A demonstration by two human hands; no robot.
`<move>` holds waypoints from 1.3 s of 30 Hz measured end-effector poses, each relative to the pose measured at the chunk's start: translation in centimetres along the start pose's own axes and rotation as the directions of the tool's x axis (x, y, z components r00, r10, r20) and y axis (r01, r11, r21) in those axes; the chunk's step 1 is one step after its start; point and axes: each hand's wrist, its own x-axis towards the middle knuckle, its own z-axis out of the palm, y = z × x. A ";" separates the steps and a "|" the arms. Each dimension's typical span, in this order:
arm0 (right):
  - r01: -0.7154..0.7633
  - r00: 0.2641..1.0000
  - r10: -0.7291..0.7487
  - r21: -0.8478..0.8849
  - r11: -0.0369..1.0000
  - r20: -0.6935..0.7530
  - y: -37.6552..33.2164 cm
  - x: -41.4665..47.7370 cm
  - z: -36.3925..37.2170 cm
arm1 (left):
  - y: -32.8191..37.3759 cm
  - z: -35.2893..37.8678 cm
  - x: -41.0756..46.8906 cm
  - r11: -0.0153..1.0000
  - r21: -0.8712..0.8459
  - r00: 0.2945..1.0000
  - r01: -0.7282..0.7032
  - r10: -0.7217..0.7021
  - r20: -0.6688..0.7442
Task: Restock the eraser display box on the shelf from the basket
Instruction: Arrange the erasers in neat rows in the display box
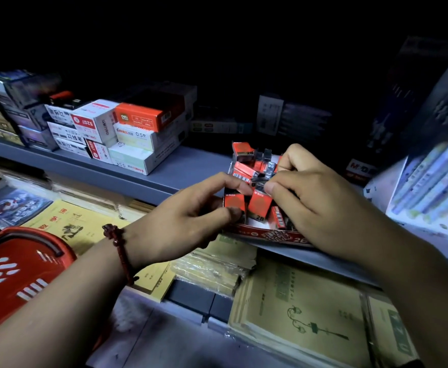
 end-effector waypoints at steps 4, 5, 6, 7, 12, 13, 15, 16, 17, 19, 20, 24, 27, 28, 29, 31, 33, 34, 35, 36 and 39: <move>-0.009 1.000 0.009 0.008 1.000 0.029 0.2 0.1 -0.1 | 0.0 -0.1 0.0 1.000 -0.008 1.000 -0.004 0.004 0.014; -0.018 1.000 0.018 0.009 1.000 0.023 0.3 0.1 -0.1 | -0.1 -0.1 0.0 1.000 -0.015 1.000 -0.004 0.004 0.020; -0.034 0.999 0.034 0.019 0.999 0.008 0.3 0.1 -0.1 | -0.1 -0.2 0.0 1.000 -0.018 1.000 -0.003 0.003 0.025; -0.052 0.999 0.052 0.034 0.998 -0.016 0.4 0.2 0.0 | -0.2 -0.2 -0.1 1.000 -0.018 1.000 -0.001 0.002 0.030; -0.081 0.992 0.086 0.061 0.995 -0.089 0.5 0.3 0.5 | -0.2 -0.3 0.0 1.000 -0.021 0.999 -0.007 0.008 0.037; -0.078 0.993 0.082 0.050 0.996 -0.082 0.5 0.3 0.6 | -0.2 -0.4 0.0 1.000 -0.017 0.999 -0.011 0.012 0.038; -0.064 0.997 0.065 0.022 0.998 -0.043 0.3 0.3 0.5 | -0.2 -0.4 0.0 1.000 -0.005 0.999 -0.014 0.014 0.038; -0.051 0.999 0.051 0.009 0.999 -0.011 0.3 0.3 0.3 | -0.1 -0.5 0.0 1.000 0.001 0.999 -0.017 0.017 0.040; -0.039 0.999 0.039 0.000 0.999 0.024 0.3 0.2 0.1 | -0.1 -0.4 0.0 1.000 0.008 0.999 -0.020 0.020 0.043; -0.020 0.997 0.020 -0.007 1.000 0.074 0.3 0.2 -0.2 | 0.0 -0.4 0.0 0.999 0.027 0.999 -0.023 0.022 0.046; -0.017 0.997 0.017 -0.006 1.000 0.077 0.3 0.1 -0.2 | 0.1 -0.3 0.0 0.999 0.036 0.998 -0.024 0.022 0.050; -0.027 0.999 0.027 0.010 1.000 -0.023 0.3 -0.1 -0.1 | 0.4 -0.3 -0.2 0.988 0.154 0.996 -0.034 0.021 0.084; -0.032 0.994 0.037 0.050 0.998 -0.107 0.2 -0.1 0.1 | 0.8 -0.6 -0.5 0.956 0.288 0.993 -0.052 0.019 0.116; -0.027 0.991 0.033 0.052 0.998 -0.127 0.2 -0.1 0.2 | 1.1 -0.7 -0.6 0.941 0.329 0.990 -0.072 0.028 0.137; -0.028 0.990 0.035 0.048 0.998 -0.137 0.2 -0.1 0.3 | 1.4 -0.6 -0.7 0.927 0.363 0.986 -0.096 0.039 0.163; -0.052 0.989 0.056 0.031 0.998 -0.135 0.3 0.0 0.6 | 1.9 -0.5 -0.7 0.905 0.405 0.980 -0.129 0.053 0.194; -0.075 0.989 0.075 0.000 0.997 -0.126 0.2 0.0 0.7 | 2.0 -0.4 -0.7 0.885 0.439 0.978 -0.153 0.074 0.193; -0.082 0.989 0.080 -0.013 0.997 -0.128 0.1 0.1 0.7 | 2.0 -0.4 -0.7 0.877 0.453 0.979 -0.160 0.082 0.187; -0.087 0.987 0.084 -0.015 0.996 -0.136 0.0 0.1 0.7 | 1.9 -0.4 -0.6 0.871 0.464 0.980 -0.161 0.086 0.179; -0.091 0.985 0.088 -0.012 0.996 -0.149 -0.1 0.2 0.6 | 1.9 -0.4 -0.6 0.869 0.469 0.982 -0.157 0.086 0.168; -0.107 0.979 0.106 0.002 0.994 -0.173 -0.1 0.3 0.5 | 1.7 -0.7 -0.6 0.876 0.465 0.988 -0.130 0.074 0.136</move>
